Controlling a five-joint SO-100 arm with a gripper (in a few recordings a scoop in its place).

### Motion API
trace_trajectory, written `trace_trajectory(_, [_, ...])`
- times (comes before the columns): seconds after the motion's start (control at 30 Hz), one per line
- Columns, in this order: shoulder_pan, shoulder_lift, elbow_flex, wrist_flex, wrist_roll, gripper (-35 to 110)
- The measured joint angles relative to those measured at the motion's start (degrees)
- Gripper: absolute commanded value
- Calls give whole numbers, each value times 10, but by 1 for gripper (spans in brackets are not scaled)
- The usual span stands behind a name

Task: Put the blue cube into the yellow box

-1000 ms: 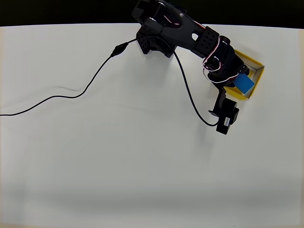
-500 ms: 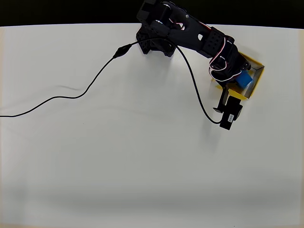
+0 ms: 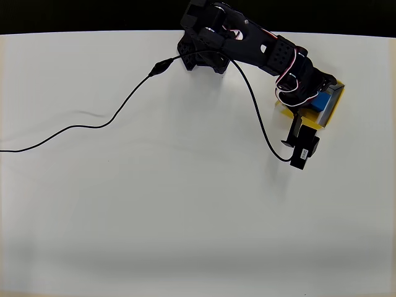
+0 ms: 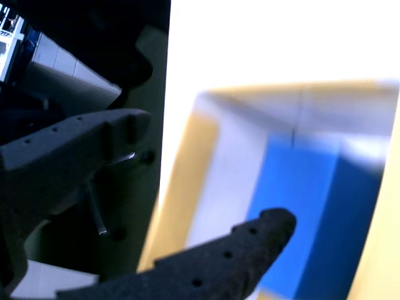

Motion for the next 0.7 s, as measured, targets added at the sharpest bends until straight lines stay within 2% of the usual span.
trace_trajectory(0.3, [142, 117, -21, -56, -89, 13])
trace_trajectory(0.53, [328, 201, 155, -207, -179, 8])
trace_trajectory(0.7, [428, 247, 268, -250, -209, 5])
